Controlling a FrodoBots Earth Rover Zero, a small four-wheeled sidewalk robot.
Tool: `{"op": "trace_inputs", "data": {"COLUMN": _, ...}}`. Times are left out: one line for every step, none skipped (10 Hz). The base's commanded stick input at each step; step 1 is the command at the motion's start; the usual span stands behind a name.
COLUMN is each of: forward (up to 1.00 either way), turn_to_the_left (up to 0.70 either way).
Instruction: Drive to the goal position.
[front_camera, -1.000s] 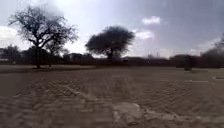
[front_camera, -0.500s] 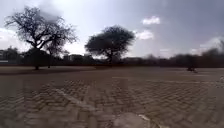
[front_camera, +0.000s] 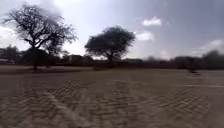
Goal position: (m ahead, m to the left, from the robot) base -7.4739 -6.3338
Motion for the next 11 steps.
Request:
{"op": "trace_inputs", "data": {"forward": 0.70, "turn_to_the_left": -0.27}}
{"op": "trace_inputs", "data": {"forward": 0.70, "turn_to_the_left": -0.27}}
{"op": "trace_inputs", "data": {"forward": 0.70, "turn_to_the_left": -0.27}}
{"op": "trace_inputs", "data": {"forward": 0.70, "turn_to_the_left": -0.27}}
{"op": "trace_inputs", "data": {"forward": 0.70, "turn_to_the_left": -0.27}}
{"op": "trace_inputs", "data": {"forward": 0.70, "turn_to_the_left": -0.27}}
{"op": "trace_inputs", "data": {"forward": 0.70, "turn_to_the_left": -0.27}}
{"op": "trace_inputs", "data": {"forward": 0.70, "turn_to_the_left": -0.27}}
{"op": "trace_inputs", "data": {"forward": 0.70, "turn_to_the_left": -0.27}}
{"op": "trace_inputs", "data": {"forward": 0.70, "turn_to_the_left": -0.27}}
{"op": "trace_inputs", "data": {"forward": 0.70, "turn_to_the_left": -0.27}}
